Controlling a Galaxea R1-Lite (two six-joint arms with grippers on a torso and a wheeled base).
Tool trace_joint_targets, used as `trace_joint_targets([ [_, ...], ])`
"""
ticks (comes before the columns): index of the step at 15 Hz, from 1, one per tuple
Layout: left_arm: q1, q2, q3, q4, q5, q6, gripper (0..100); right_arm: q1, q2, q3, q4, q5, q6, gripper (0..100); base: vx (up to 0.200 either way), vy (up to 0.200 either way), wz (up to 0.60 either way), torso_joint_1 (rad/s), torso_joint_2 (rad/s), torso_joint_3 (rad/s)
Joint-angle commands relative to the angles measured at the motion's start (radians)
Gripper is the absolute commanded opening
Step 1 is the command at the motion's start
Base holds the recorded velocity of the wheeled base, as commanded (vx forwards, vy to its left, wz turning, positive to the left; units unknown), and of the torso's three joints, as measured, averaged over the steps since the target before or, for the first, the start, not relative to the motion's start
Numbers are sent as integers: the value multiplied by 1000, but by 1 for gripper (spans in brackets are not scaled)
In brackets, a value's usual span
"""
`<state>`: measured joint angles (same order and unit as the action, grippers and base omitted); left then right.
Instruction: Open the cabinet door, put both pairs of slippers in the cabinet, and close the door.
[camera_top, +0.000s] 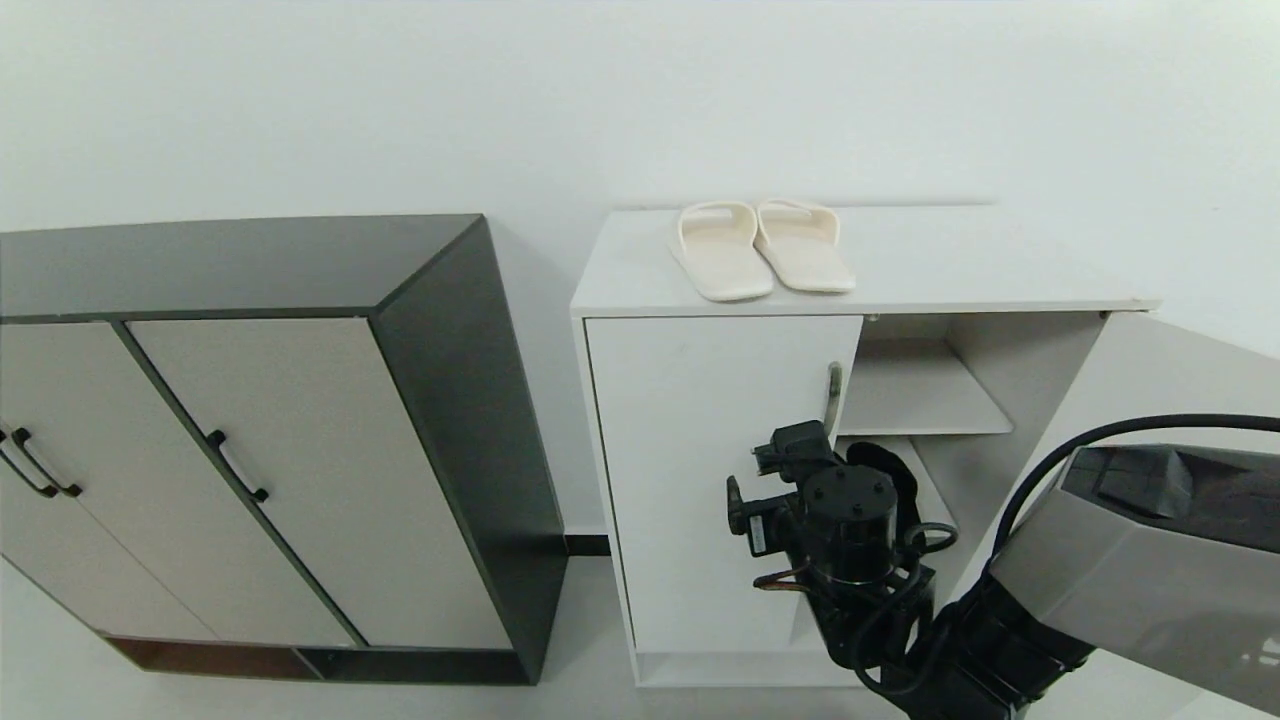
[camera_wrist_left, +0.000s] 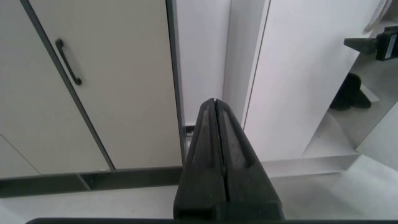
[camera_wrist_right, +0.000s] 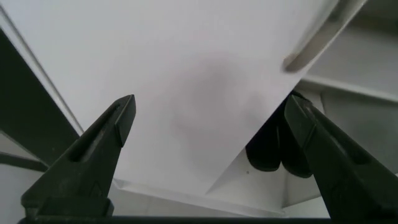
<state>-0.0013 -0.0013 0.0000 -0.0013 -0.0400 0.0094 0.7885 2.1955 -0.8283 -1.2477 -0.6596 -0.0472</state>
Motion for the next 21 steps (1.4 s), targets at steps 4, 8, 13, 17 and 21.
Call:
trace_joint_targets([
  [4, 0, 1, 0, 0, 0, 0, 0, 0, 0, 1, 1, 0, 0, 100, 0, 0, 0, 196, -507, -315],
  [8, 0, 1, 0, 0, 0, 0, 0, 0, 0, 5, -1, -2, 1, 100, 0, 0, 0, 223, -532, -312],
  [13, 0, 1, 0, 0, 0, 1, 0, 0, 0, 6, -1, 0, 3, 100, 0, 0, 0, 251, -573, -323],
  [17, 0, 1, 0, 0, 0, 1, 0, 0, 6, 17, -35, 5, 1, 100, 0, 0, 0, 250, -544, -304],
  [21, 0, 1, 0, 0, 0, 4, 0, 5, -46, 40, -24, 32, -23, 100, 0, 0, 0, 34, -59, -34],
])
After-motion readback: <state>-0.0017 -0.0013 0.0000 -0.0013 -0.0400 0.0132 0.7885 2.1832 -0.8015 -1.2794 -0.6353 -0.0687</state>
